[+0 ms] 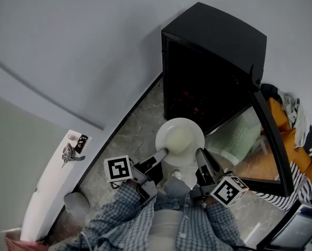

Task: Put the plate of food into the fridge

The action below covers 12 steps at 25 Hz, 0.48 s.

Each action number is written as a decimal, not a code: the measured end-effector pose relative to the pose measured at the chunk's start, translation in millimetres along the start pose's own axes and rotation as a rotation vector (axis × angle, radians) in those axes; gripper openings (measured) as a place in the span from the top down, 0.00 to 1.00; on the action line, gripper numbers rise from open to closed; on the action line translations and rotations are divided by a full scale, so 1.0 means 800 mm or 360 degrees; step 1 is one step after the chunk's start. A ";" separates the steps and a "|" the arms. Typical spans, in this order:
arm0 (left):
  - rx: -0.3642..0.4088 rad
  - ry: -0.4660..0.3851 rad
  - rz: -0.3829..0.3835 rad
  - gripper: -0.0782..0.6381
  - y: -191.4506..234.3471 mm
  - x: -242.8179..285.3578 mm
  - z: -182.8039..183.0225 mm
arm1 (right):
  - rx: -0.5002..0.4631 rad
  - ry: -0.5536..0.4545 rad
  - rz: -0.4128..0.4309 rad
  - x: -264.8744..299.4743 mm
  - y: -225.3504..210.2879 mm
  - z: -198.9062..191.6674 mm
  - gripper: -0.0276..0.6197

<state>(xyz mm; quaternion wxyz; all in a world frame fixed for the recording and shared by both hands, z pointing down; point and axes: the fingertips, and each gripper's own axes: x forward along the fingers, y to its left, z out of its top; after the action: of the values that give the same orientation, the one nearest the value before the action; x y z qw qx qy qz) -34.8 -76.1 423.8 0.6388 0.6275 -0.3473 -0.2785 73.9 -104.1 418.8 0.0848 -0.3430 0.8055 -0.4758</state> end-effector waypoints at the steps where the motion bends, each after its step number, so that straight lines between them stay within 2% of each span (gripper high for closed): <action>1: -0.0005 -0.0010 0.0002 0.87 0.000 0.005 0.002 | -0.0006 0.0006 0.0007 0.003 -0.002 0.005 0.86; 12: 0.0006 -0.0027 -0.0001 0.87 -0.003 0.058 0.022 | -0.0008 0.0000 0.0028 0.026 -0.027 0.052 0.86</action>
<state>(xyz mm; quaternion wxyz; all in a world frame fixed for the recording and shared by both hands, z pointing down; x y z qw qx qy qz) -20.4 -124.0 425.4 0.6345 0.6265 -0.3531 -0.2832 88.2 -153.6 418.6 0.0881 -0.3360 0.8096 -0.4731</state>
